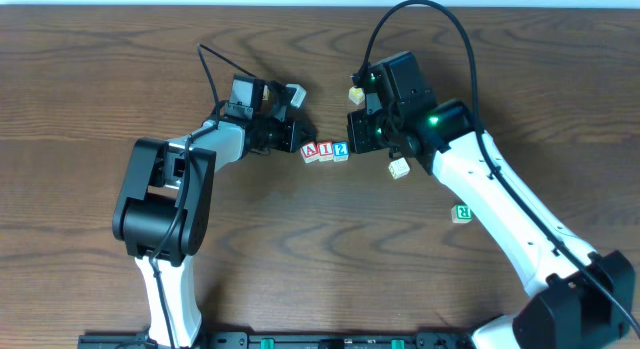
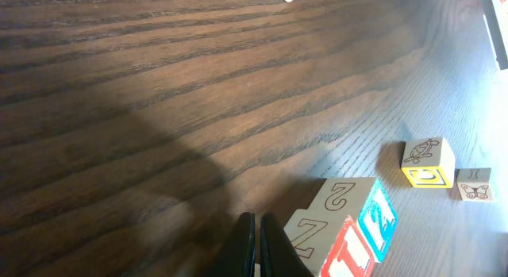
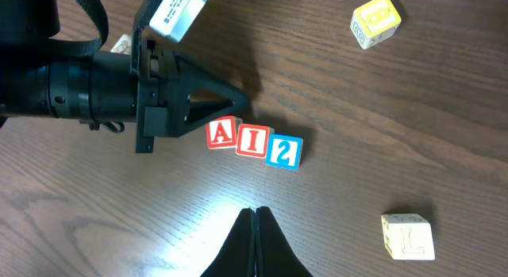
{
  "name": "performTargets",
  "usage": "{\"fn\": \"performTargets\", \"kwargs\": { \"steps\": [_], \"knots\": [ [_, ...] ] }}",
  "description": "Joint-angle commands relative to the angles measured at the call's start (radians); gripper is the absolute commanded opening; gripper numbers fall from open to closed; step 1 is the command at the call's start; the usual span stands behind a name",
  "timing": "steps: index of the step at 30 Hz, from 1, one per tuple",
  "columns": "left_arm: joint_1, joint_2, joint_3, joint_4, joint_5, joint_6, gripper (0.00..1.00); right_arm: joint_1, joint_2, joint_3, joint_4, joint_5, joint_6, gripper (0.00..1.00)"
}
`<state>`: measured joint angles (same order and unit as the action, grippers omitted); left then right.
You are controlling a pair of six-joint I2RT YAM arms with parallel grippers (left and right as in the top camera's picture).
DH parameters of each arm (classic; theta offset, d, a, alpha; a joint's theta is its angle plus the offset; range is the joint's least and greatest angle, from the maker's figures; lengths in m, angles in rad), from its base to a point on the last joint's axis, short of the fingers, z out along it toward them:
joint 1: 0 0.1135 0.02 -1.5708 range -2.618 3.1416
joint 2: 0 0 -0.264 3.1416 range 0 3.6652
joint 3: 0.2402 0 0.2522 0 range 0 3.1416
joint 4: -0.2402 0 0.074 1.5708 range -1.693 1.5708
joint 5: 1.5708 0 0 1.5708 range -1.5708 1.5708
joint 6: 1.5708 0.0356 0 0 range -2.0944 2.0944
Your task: Spell out Ai2
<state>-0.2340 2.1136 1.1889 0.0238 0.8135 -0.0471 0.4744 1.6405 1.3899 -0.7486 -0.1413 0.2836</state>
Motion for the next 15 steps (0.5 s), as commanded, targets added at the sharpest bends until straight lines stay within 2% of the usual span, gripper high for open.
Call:
{"fn": "performTargets", "kwargs": {
  "steps": [1,15],
  "knots": [
    [-0.003,0.019,0.019,-0.001,0.026,0.025,0.06,-0.011,-0.015,-0.003,-0.003,-0.005,-0.011,0.01],
    [-0.01,0.019,0.019,-0.01,0.026,0.024,0.06,-0.011,-0.015,-0.003,-0.003,-0.004,-0.011,0.02]
  ]
}}
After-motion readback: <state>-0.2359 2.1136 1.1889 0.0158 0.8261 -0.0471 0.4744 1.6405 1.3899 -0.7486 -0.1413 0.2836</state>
